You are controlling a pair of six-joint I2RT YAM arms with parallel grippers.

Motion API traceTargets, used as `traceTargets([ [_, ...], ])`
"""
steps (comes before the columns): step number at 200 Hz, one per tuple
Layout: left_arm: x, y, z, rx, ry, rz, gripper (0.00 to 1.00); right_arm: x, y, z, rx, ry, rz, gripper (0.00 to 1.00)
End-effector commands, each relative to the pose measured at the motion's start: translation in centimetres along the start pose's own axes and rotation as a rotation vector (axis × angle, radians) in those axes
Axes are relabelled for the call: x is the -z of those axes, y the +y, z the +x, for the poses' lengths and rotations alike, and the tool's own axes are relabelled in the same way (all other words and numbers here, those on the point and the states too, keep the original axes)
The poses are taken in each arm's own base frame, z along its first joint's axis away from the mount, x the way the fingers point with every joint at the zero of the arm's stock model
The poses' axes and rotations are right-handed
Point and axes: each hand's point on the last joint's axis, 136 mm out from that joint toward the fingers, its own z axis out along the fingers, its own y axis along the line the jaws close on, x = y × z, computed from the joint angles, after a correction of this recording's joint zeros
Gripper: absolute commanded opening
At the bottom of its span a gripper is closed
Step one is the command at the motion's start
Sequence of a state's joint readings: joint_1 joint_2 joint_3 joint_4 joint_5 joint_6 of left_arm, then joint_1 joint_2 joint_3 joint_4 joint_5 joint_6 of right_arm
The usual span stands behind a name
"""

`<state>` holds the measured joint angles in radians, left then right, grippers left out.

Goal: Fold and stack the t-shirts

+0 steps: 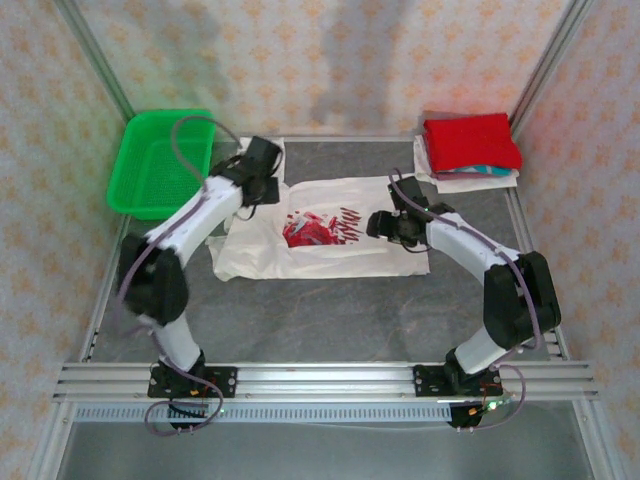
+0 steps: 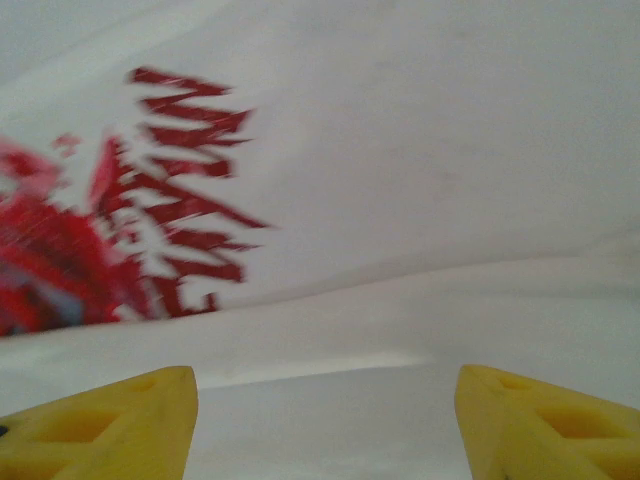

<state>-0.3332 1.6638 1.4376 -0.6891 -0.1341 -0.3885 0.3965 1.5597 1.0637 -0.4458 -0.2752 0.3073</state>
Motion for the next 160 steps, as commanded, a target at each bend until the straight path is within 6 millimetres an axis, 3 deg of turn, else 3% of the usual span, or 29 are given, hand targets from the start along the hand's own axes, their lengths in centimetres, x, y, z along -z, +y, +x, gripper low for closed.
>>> traceTargets([
  [1, 0.1, 3.7, 2.7, 0.126, -0.036, 0.008, 0.58, 1.2, 6.2, 0.9, 0.165, -0.002, -0.215, 0.68],
  [24, -0.4, 8.4, 7.8, 0.245, 0.033, -0.015, 0.55, -0.2, 10.0, 3.5, 0.312, 0.092, -0.280, 0.67],
  [40, -1.1, 10.9, 10.9, 0.303, 0.089, -0.041, 0.53, -1.7, 11.6, 5.3, 0.406, 0.154, -0.255, 0.66],
  [71, -2.3, 12.0, 14.2, 0.335, 0.155, -0.030, 0.51, -4.4, 13.8, 6.9, 0.480, 0.204, -0.222, 0.66],
  [104, -4.4, 11.0, 15.6, 0.342, 0.192, 0.019, 0.45, -6.4, 13.4, 6.4, 0.435, 0.192, -0.167, 0.64],
  [124, -5.5, 10.8, 16.0, 0.331, 0.226, 0.013, 0.40, -7.5, 11.8, 6.2, 0.405, 0.180, -0.079, 0.63],
  [160, -7.2, 12.3, 17.5, 0.364, 0.291, -0.061, 0.15, -9.3, 8.4, 5.7, 0.319, 0.169, 0.066, 0.62],
])
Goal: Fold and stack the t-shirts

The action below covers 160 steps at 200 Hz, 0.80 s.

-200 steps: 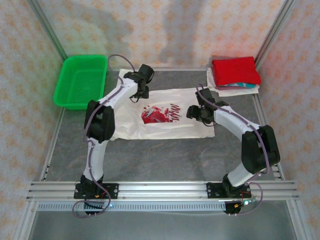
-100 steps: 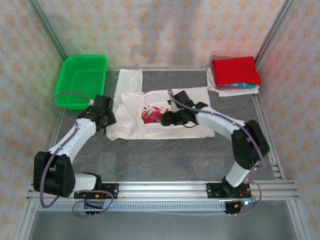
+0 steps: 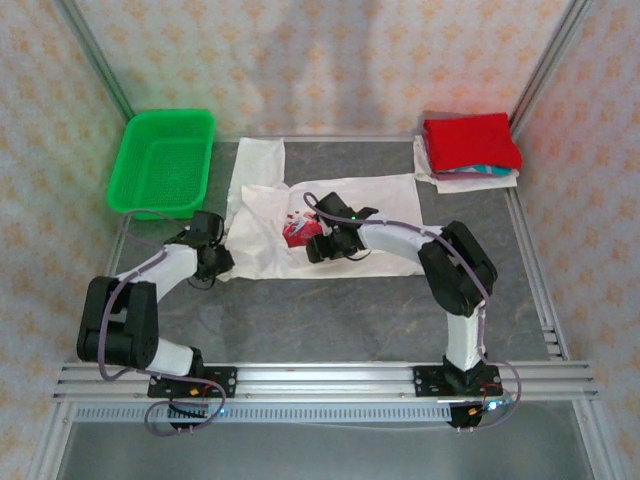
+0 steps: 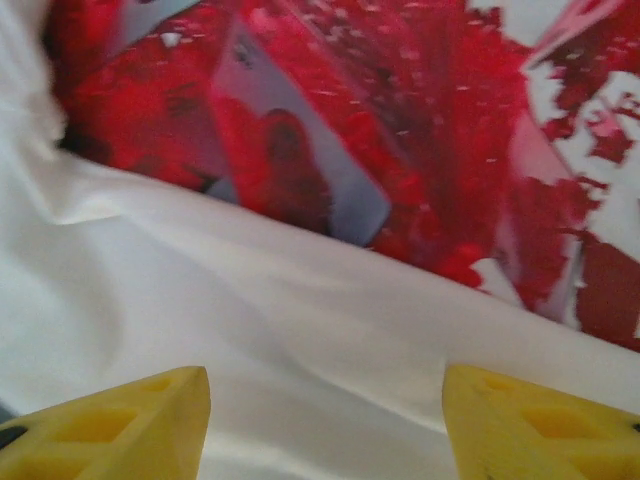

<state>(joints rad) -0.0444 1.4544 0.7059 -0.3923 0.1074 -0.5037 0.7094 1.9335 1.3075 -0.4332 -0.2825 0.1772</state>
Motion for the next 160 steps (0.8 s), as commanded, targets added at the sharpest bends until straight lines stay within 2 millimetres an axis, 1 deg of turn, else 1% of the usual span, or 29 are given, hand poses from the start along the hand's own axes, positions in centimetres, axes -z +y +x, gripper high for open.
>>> traceTargets([
  [1, -0.7, 0.8, -0.7, 0.042, 0.002, -0.021, 0.14, -0.8, -3.3, -0.1, -0.092, -0.001, 0.138, 0.62],
  [15, -1.0, 1.6, -0.3, 0.060, 0.029, -0.044, 0.00, -1.1, -4.6, 0.2, -0.138, 0.000, 0.171, 0.62],
  [27, -0.5, 2.5, -0.1, 0.066, 0.041, -0.080, 0.00, -1.1, -5.7, 0.5, -0.169, 0.004, 0.209, 0.61],
  [46, 0.8, 3.9, -0.1, 0.060, 0.018, -0.136, 0.00, -0.8, -7.3, 1.0, -0.201, 0.004, 0.264, 0.61],
  [64, 1.3, 3.9, 0.3, 0.065, 0.018, -0.124, 0.00, -0.9, -8.1, 1.3, -0.229, 0.014, 0.280, 0.61],
  [74, 1.3, 3.9, 0.4, 0.066, 0.030, -0.125, 0.00, -1.1, -7.9, 1.4, -0.233, 0.020, 0.267, 0.61],
  [81, 1.2, 4.0, 0.6, 0.061, 0.042, -0.131, 0.10, -1.1, -7.6, 1.3, -0.236, 0.022, 0.253, 0.61],
  [87, 1.1, 3.9, 0.6, 0.059, 0.050, -0.129, 0.23, -1.2, -7.3, 1.3, -0.241, 0.025, 0.233, 0.61],
  [92, 1.0, 3.8, 0.6, 0.053, 0.056, -0.124, 0.32, -1.2, -6.9, 1.1, -0.247, 0.024, 0.215, 0.62],
  [100, 1.0, 3.5, 0.5, 0.049, 0.065, -0.117, 0.41, -0.9, -6.4, 0.9, -0.254, 0.024, 0.192, 0.62],
  [107, 1.2, 3.3, 0.4, 0.046, 0.066, -0.114, 0.46, -0.6, -6.0, 0.7, -0.260, 0.024, 0.173, 0.63],
  [121, 2.0, 3.1, -0.2, 0.048, 0.047, -0.103, 0.49, 0.8, -5.1, 0.0, -0.271, 0.004, 0.136, 0.65],
  [131, 3.1, 2.9, -0.9, 0.052, 0.015, -0.093, 0.49, 2.0, -4.5, -0.4, -0.275, -0.016, 0.108, 0.66],
  [143, 4.9, 2.5, -2.0, 0.053, -0.051, -0.077, 0.49, 3.5, -3.7, -1.1, -0.275, -0.048, 0.068, 0.68],
  [160, 7.7, 1.3, -3.7, 0.030, -0.146, -0.050, 0.50, 5.4, -3.2, -1.9, -0.294, -0.093, 0.030, 0.69],
])
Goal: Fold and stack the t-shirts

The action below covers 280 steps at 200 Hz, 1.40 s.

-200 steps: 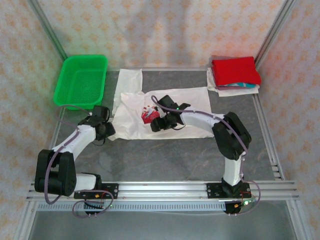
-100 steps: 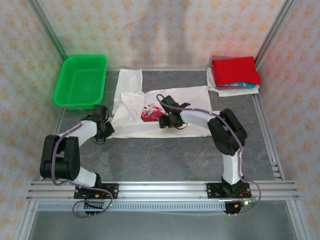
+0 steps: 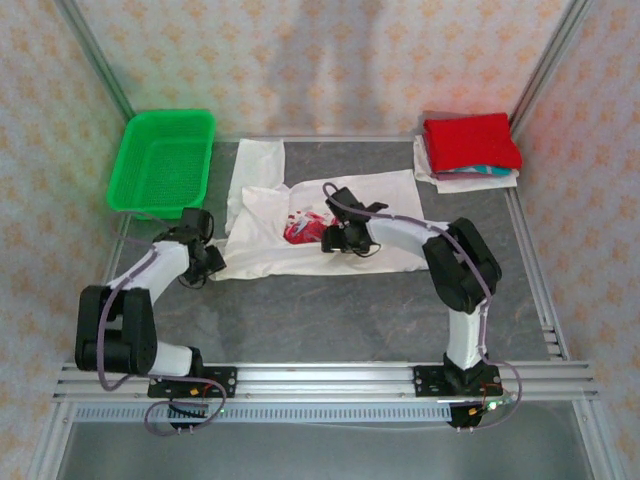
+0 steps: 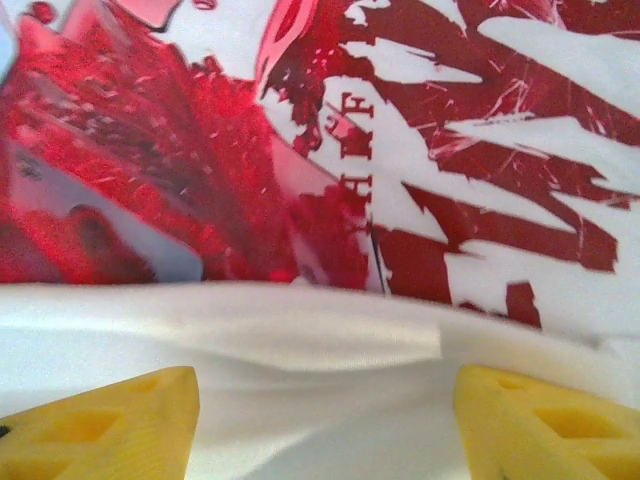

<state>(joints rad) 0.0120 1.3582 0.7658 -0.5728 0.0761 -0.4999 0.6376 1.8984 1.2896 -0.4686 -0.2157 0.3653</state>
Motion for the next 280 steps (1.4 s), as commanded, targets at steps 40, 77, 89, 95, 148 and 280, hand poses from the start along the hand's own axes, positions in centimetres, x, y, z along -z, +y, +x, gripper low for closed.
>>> traceTargets([
  [40, 5.8, -6.8, -3.8, -0.092, -0.191, 0.128, 0.41, 5.5, -0.7, -2.0, -0.146, -0.091, -0.071, 0.64],
  [77, 0.9, -9.9, -2.0, -0.039, -0.095, 0.200, 0.37, 4.1, -5.9, -0.9, -0.284, -0.036, 0.027, 0.56],
  [89, -0.8, -9.8, -1.3, -0.032, -0.067, 0.187, 0.37, 3.8, -8.0, -0.4, -0.306, -0.033, 0.084, 0.56],
  [95, -1.4, -9.7, -1.0, -0.032, -0.054, 0.173, 0.37, 3.7, -8.9, -0.1, -0.308, -0.028, 0.114, 0.56],
  [148, -5.0, -5.7, 1.8, -0.020, 0.003, 0.032, 0.39, 2.0, -14.3, 3.1, -0.259, 0.028, 0.325, 0.56],
  [280, 0.3, -2.1, 6.3, 0.006, 0.042, 0.037, 0.43, 2.9, -12.3, 11.6, -0.298, 0.191, 0.305, 0.60],
])
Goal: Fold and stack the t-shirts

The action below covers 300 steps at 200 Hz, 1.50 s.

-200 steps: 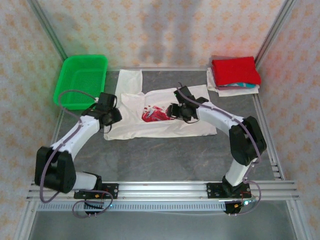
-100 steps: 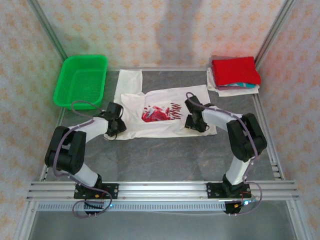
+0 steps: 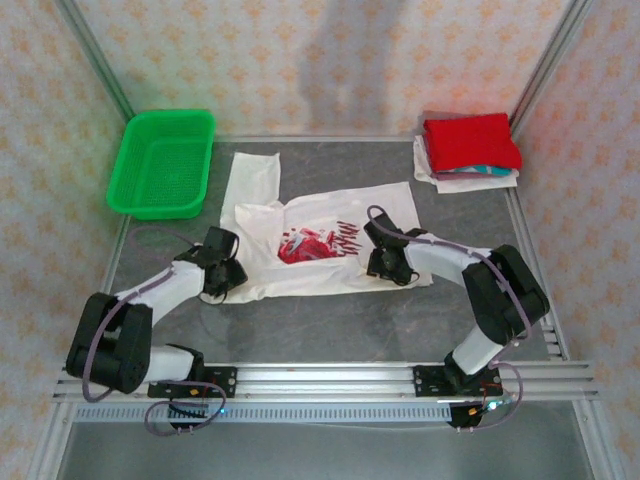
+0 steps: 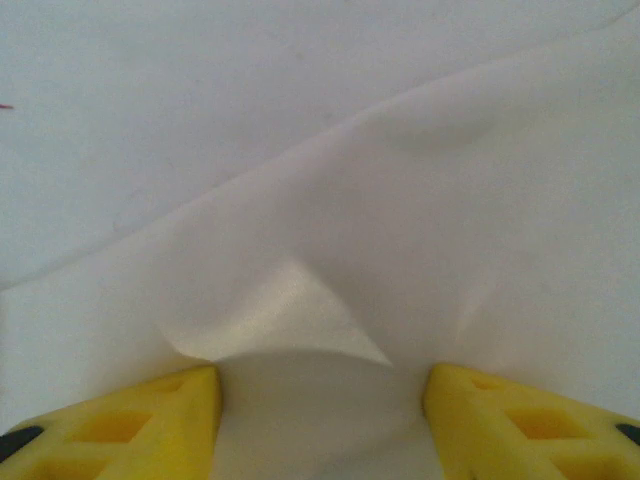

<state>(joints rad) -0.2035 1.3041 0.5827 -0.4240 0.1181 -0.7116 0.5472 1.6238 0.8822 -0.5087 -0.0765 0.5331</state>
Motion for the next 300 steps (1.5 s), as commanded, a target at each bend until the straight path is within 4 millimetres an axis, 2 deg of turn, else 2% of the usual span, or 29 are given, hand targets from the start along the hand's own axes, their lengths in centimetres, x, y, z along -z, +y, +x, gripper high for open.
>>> traceTargets([
  [1, 2.2, 1.1, -0.2, -0.005, -0.006, -0.072, 0.43, 0.0, -1.7, 3.2, -0.035, 0.150, 0.081, 0.60],
  [21, 6.1, -2.0, -5.5, -0.063, -0.127, -0.037, 0.44, 3.7, 0.8, -0.5, -0.042, 0.052, 0.006, 0.64],
  [43, 9.9, -6.5, -12.0, -0.117, -0.244, 0.017, 0.45, 8.4, 3.7, -6.1, -0.046, -0.128, -0.112, 0.68],
  [64, 11.8, -11.0, -18.3, -0.195, -0.336, 0.008, 0.45, 9.8, 5.4, -11.5, -0.043, -0.202, -0.191, 0.68],
  [71, 11.6, -12.2, -20.3, -0.215, -0.354, -0.016, 0.46, 9.8, 5.7, -13.2, -0.033, -0.223, -0.192, 0.68],
  [72, 10.9, -12.0, -20.1, -0.221, -0.336, -0.036, 0.47, 9.8, 5.8, -13.4, -0.032, -0.226, -0.191, 0.68],
  [79, 10.1, -12.8, -21.8, -0.235, -0.336, -0.080, 0.53, 9.8, 6.1, -14.9, -0.017, -0.241, -0.187, 0.68],
  [88, 9.6, -14.3, -24.1, -0.246, -0.346, -0.105, 0.54, 9.5, 6.6, -16.5, 0.013, -0.263, -0.183, 0.68],
  [102, 6.4, -17.0, -26.0, -0.286, -0.304, -0.100, 0.55, 8.5, 6.1, -18.8, 0.006, -0.276, -0.147, 0.67],
  [109, 5.1, -18.4, -26.4, -0.297, -0.281, -0.078, 0.55, 7.8, 5.8, -19.7, 0.000, -0.274, -0.146, 0.66],
  [110, 5.3, -18.9, -26.8, -0.296, -0.292, -0.070, 0.55, 7.5, 5.7, -19.9, -0.003, -0.272, -0.144, 0.66],
  [115, 3.8, -19.5, -26.4, -0.309, -0.259, -0.070, 0.55, 7.0, 5.5, -20.3, -0.011, -0.269, -0.137, 0.65],
  [130, 1.5, -21.9, -26.3, -0.325, -0.233, -0.051, 0.55, 5.2, 4.9, -21.2, -0.023, -0.242, -0.122, 0.64],
  [147, -0.6, -23.4, -25.5, -0.317, -0.204, -0.027, 0.55, 3.3, 4.6, -21.2, -0.013, -0.190, -0.089, 0.63],
  [157, -1.5, -23.6, -25.1, -0.310, -0.203, -0.026, 0.55, 2.3, 4.4, -21.1, -0.006, -0.174, -0.067, 0.62],
  [201, -3.4, -24.1, -25.5, -0.320, -0.218, 0.000, 0.55, -1.9, 2.8, -19.4, -0.031, -0.094, -0.019, 0.62],
  [229, -4.8, -23.8, -24.2, -0.332, -0.165, -0.008, 0.55, -3.5, 1.5, -17.8, -0.082, -0.066, -0.004, 0.61],
  [258, -5.4, -23.0, -22.8, -0.325, -0.151, -0.013, 0.55, -4.3, -0.4, -15.9, -0.133, -0.039, 0.023, 0.61],
  [286, -4.1, -22.5, -21.4, -0.304, -0.162, 0.012, 0.55, -4.3, -2.0, -13.8, -0.154, -0.016, 0.055, 0.61],
  [300, -2.8, -22.3, -20.8, -0.298, -0.175, 0.027, 0.55, -3.9, -2.8, -13.0, -0.161, -0.007, 0.074, 0.61],
])
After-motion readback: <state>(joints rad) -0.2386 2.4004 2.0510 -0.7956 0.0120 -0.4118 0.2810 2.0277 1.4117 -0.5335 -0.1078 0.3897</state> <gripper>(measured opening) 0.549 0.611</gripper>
